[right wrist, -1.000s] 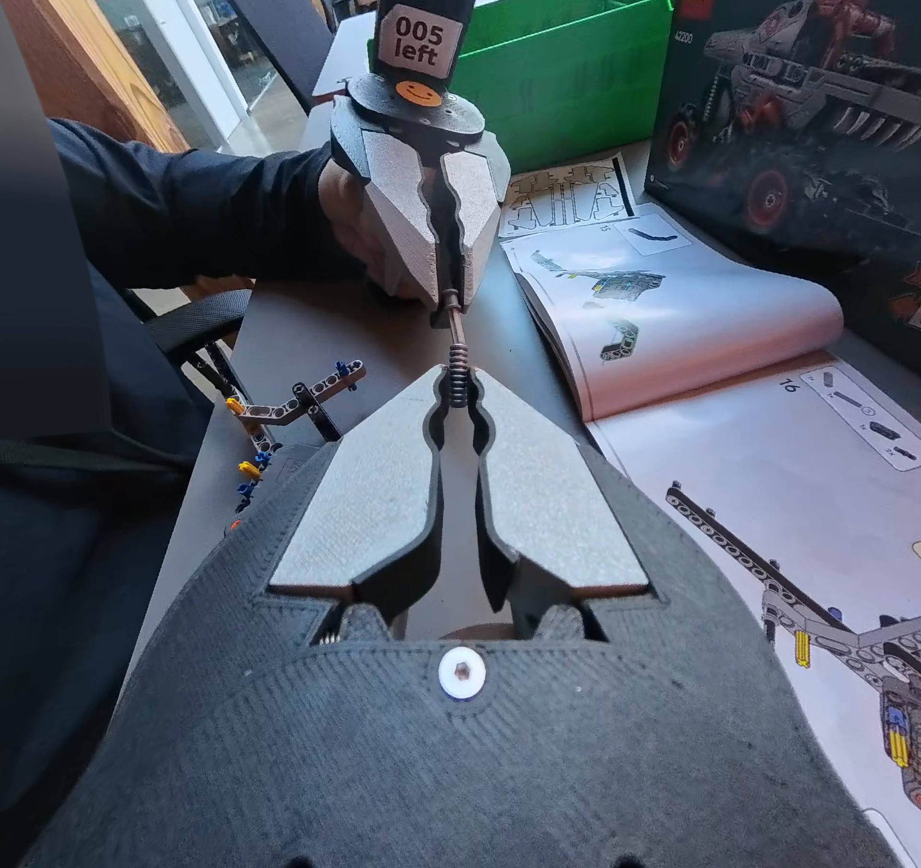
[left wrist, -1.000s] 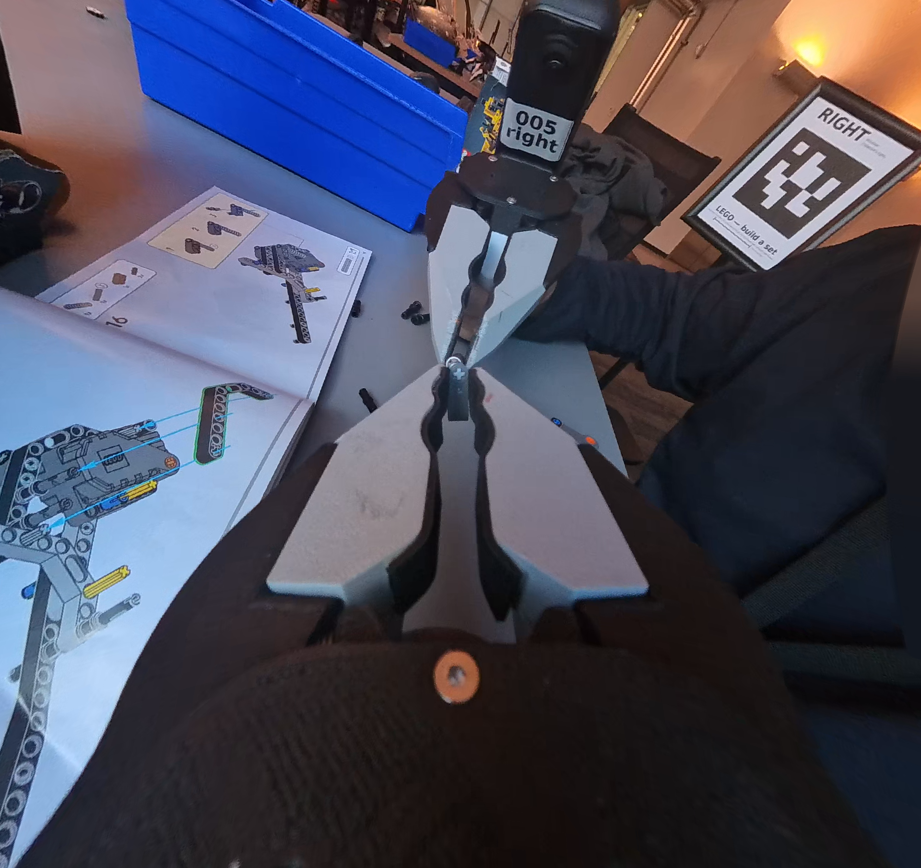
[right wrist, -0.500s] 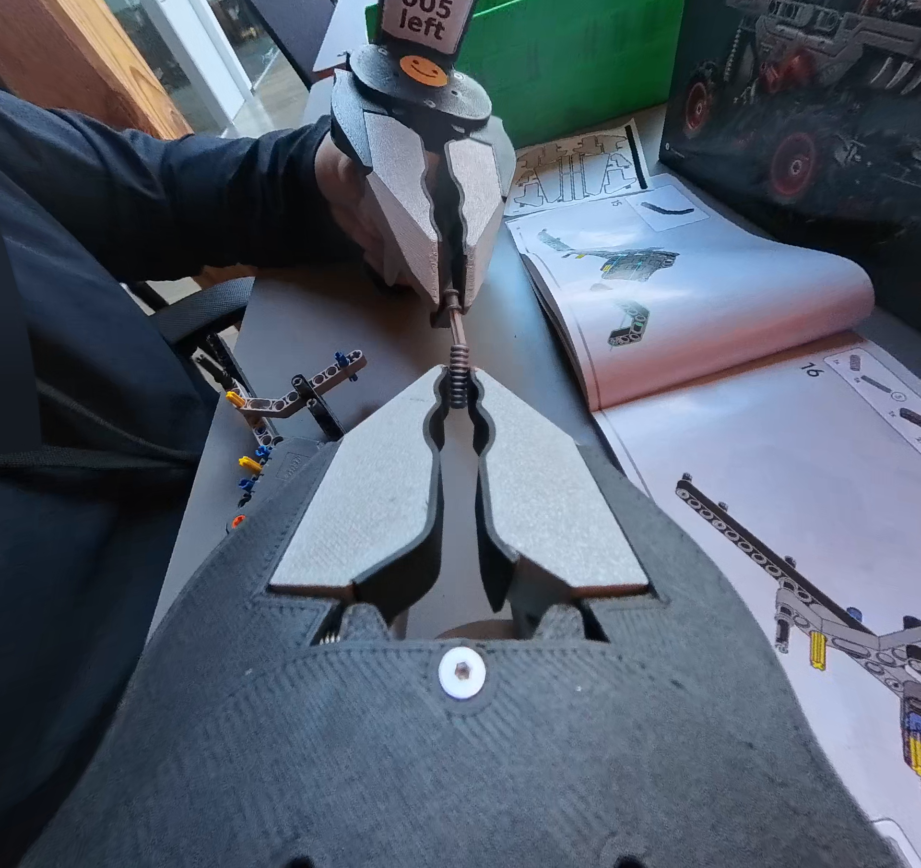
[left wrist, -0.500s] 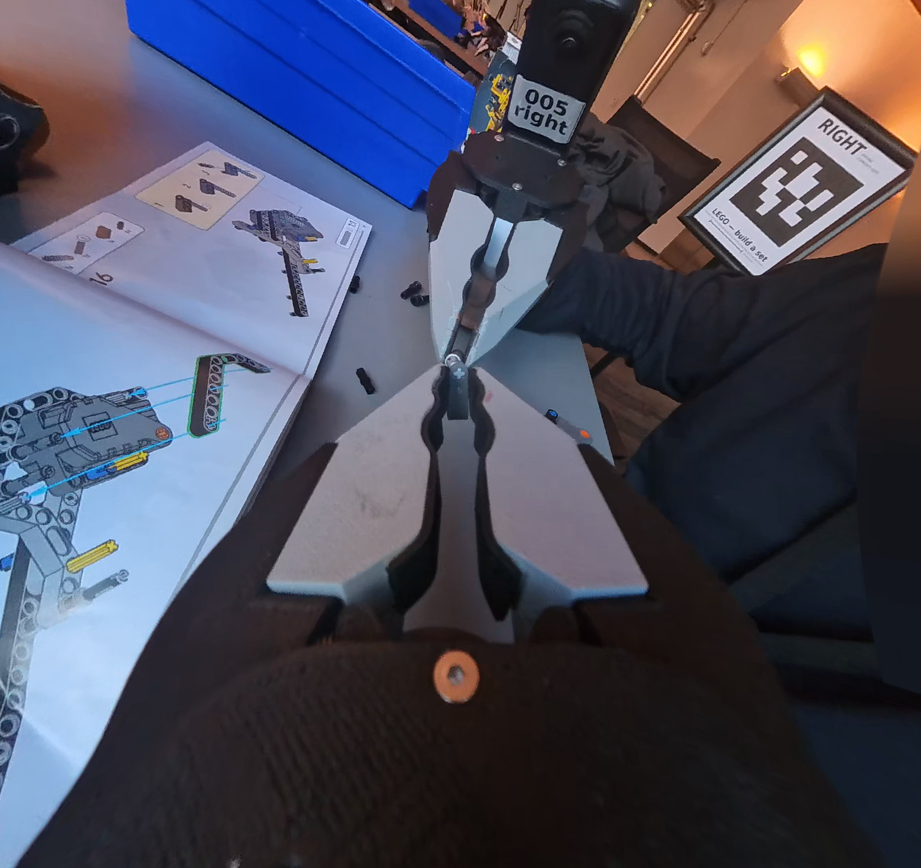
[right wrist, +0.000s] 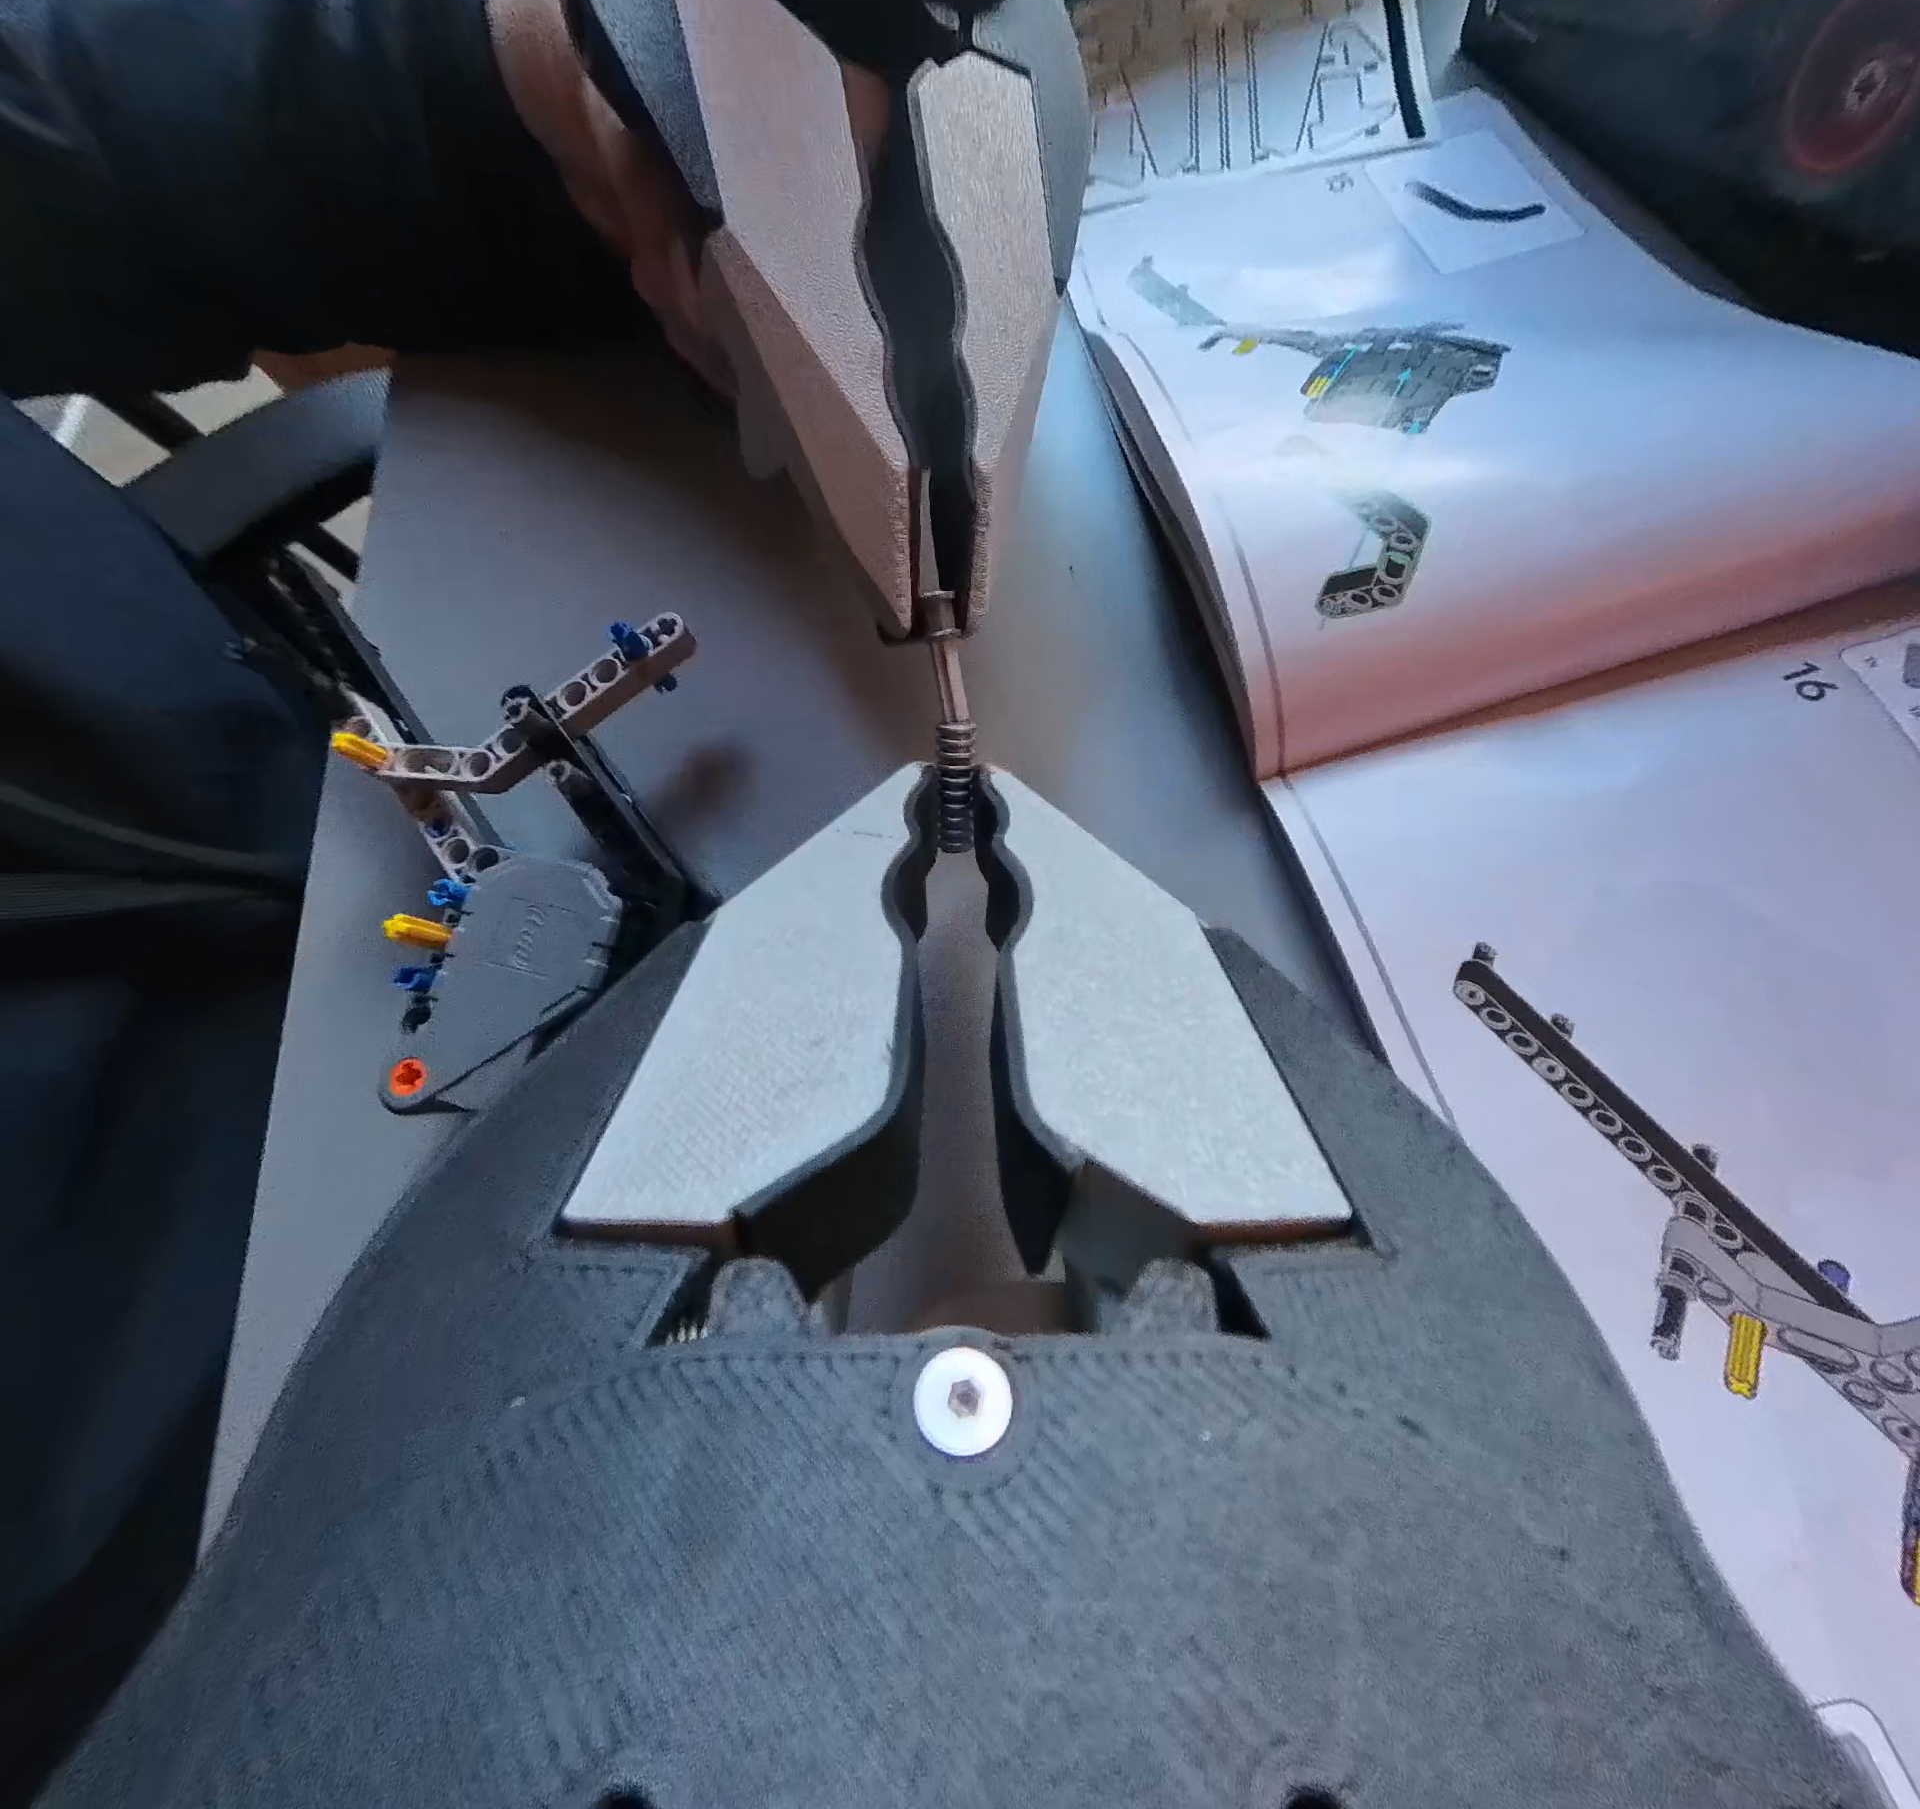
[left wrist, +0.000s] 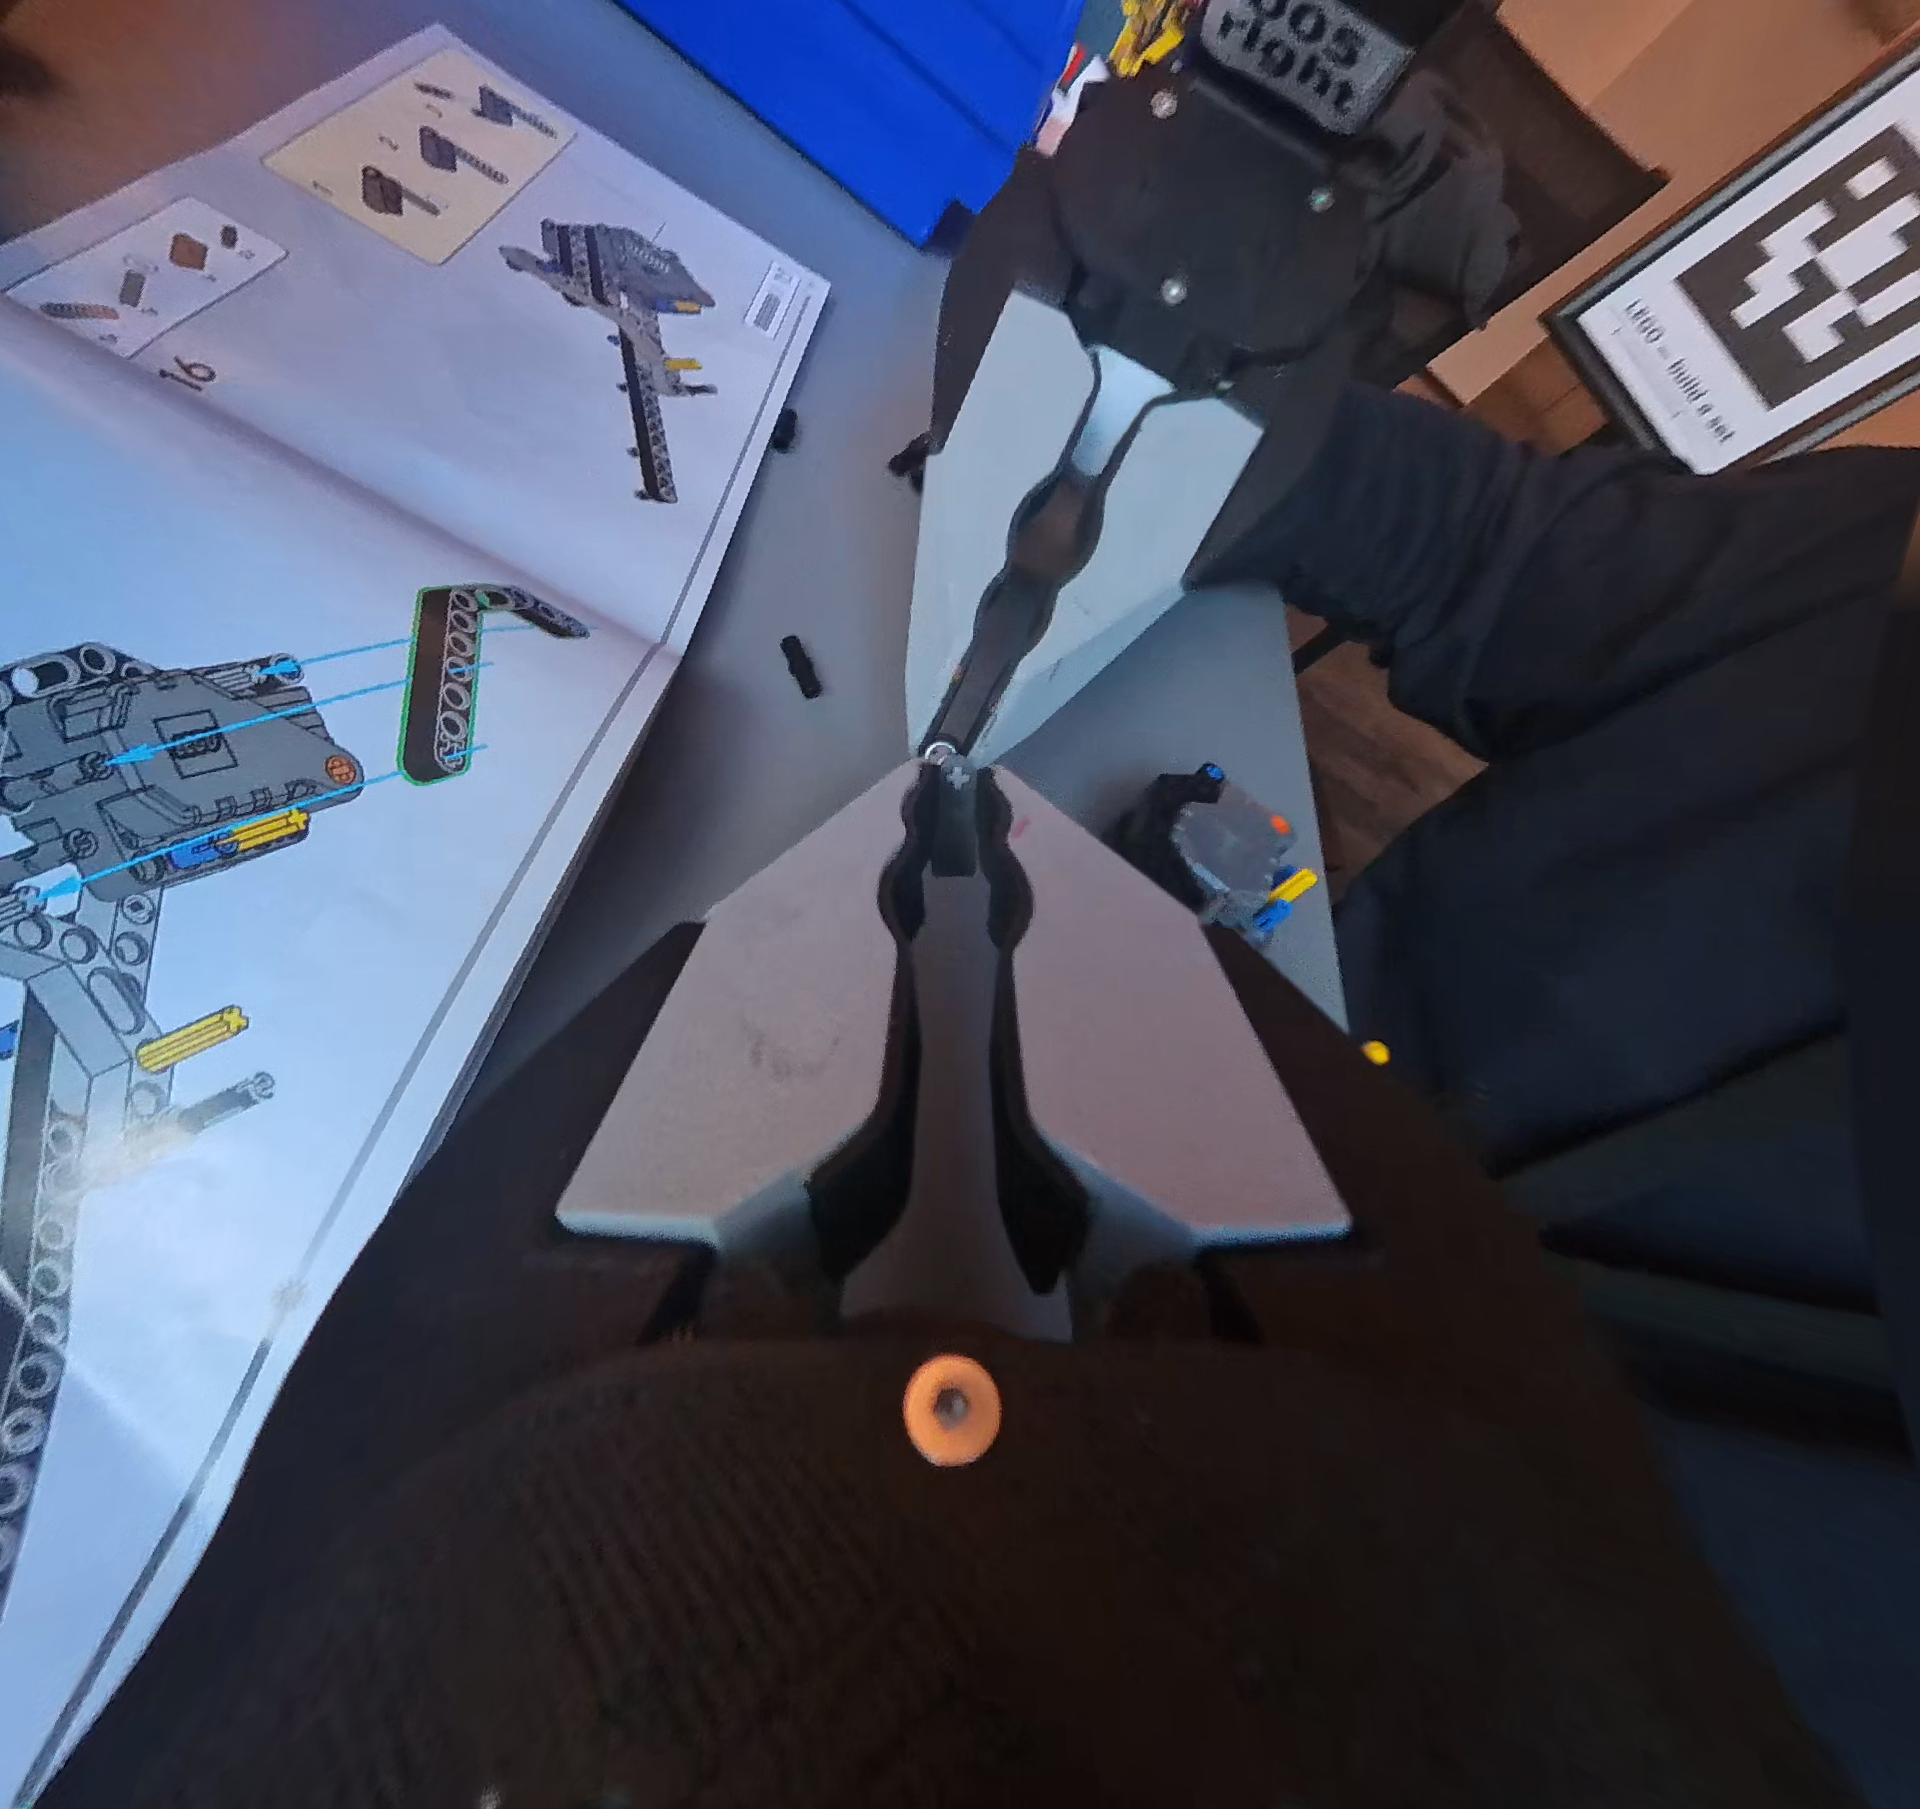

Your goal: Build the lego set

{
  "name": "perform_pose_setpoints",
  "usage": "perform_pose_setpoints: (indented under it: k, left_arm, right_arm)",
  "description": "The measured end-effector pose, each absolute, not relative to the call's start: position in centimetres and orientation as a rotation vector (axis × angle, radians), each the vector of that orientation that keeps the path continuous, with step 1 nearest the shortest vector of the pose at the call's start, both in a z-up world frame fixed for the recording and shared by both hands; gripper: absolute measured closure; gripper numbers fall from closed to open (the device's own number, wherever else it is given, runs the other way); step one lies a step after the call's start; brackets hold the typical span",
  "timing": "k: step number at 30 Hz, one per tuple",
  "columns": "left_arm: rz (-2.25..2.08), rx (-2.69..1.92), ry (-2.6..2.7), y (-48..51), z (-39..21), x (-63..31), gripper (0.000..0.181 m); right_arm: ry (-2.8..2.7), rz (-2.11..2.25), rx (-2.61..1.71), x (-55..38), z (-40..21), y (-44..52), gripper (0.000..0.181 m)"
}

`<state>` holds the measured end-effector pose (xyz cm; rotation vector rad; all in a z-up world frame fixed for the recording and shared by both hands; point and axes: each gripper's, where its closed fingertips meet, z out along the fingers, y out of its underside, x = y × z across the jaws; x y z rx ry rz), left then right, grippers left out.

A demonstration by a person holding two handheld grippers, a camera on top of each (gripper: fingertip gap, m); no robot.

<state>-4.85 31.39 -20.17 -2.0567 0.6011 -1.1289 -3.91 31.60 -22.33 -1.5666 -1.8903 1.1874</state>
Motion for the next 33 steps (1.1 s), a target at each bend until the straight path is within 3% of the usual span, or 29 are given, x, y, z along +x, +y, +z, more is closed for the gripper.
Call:
perform_pose_setpoints:
  k: [10, 33]
  left_arm:
    - [-1.082, -2.169, 0.62, 31.2, -21.9, -5.0, 0.175]
    - [-1.279, -2.021, 0.523, 31.3, -19.5, -4.6, 0.176]
  right_arm:
    - [-1.976, 1.044, -1.595, -4.0, -24.0, 31.4, 0.178]
    - [-1.852, 1.111, -1.426, -3.7, -21.3, 31.5, 0.178]
